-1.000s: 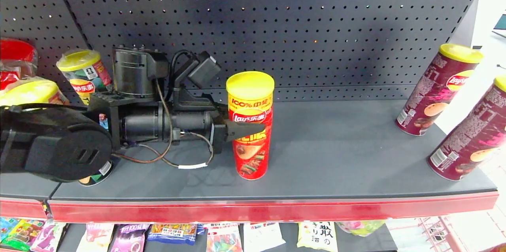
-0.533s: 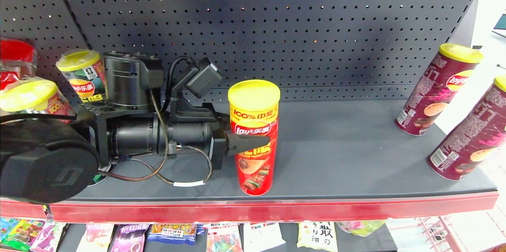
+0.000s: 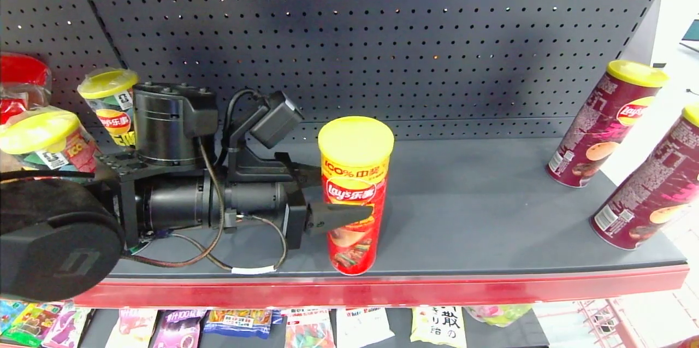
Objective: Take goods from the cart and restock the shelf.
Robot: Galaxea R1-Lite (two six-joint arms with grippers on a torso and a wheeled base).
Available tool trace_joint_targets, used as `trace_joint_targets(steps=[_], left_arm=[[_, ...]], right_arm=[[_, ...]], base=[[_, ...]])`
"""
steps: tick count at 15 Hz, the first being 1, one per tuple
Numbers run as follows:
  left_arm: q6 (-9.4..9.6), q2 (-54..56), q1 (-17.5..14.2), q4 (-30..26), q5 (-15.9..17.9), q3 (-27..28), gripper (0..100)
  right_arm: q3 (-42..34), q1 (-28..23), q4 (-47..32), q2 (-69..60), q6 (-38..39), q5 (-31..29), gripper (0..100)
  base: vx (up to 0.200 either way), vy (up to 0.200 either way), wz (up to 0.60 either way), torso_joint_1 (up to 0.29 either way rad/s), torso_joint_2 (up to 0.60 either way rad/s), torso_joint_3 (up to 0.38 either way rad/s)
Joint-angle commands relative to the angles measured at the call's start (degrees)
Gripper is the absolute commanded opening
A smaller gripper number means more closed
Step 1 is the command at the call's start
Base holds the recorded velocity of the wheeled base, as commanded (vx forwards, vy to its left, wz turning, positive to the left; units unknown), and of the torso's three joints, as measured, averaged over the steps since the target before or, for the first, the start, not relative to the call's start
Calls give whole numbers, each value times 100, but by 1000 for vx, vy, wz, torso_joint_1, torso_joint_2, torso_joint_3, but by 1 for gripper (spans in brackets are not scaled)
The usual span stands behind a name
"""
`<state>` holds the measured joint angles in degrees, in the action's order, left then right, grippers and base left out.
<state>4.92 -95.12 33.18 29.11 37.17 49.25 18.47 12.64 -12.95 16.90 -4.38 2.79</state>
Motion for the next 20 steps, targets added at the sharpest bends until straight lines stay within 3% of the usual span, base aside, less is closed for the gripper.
trace_joint_targets(steps=[1, 3, 5, 7, 10, 11, 14, 16, 20], left_arm=[[0, 46, -5, 33, -52, 6, 100], [-9, 108, -22, 24, -87, -29, 100], [-18, 310, -31, 24, -351, -205, 100], [-44, 767, -137, 24, -597, -680, 100], [-62, 1514, -365, 16, -606, -1365, 100], [-194, 2024, -427, 7, -658, -1831, 100], [-449, 3052, -435, -28, -1397, -2710, 100], [-466, 3518, -435, -257, -1651, -3053, 100], [-466, 4300, -435, -1197, -1933, -3053, 100]], right_arm=[[-1, 1, -6, -11, -2, 2, 0], [43, 1, 3, 42, -11, 11, 0], [166, 1, 3, 226, -11, 55, 0], [623, 1, 11, 842, -11, 248, 0], [1194, 1, 29, 1729, -46, 565, 0], [1458, 1, 205, 2265, -107, 802, 0], [1748, 318, 1321, 3663, -151, 1057, 0], [2091, 696, 1778, 4428, -142, 1057, 0], [3699, 1083, 1963, 6141, -151, 1066, 0]], base=[[0, 0, 0, 0, 0, 0], [0, 0, 0, 0, 0, 0], [0, 0, 0, 0, 0, 0], [0, 0, 0, 0, 0, 0], [0, 0, 0, 0, 0, 0], [0, 0, 0, 0, 0, 0], [0, 0, 0, 0, 0, 0], [0, 0, 0, 0, 0, 0], [0, 0, 0, 0, 0, 0]])
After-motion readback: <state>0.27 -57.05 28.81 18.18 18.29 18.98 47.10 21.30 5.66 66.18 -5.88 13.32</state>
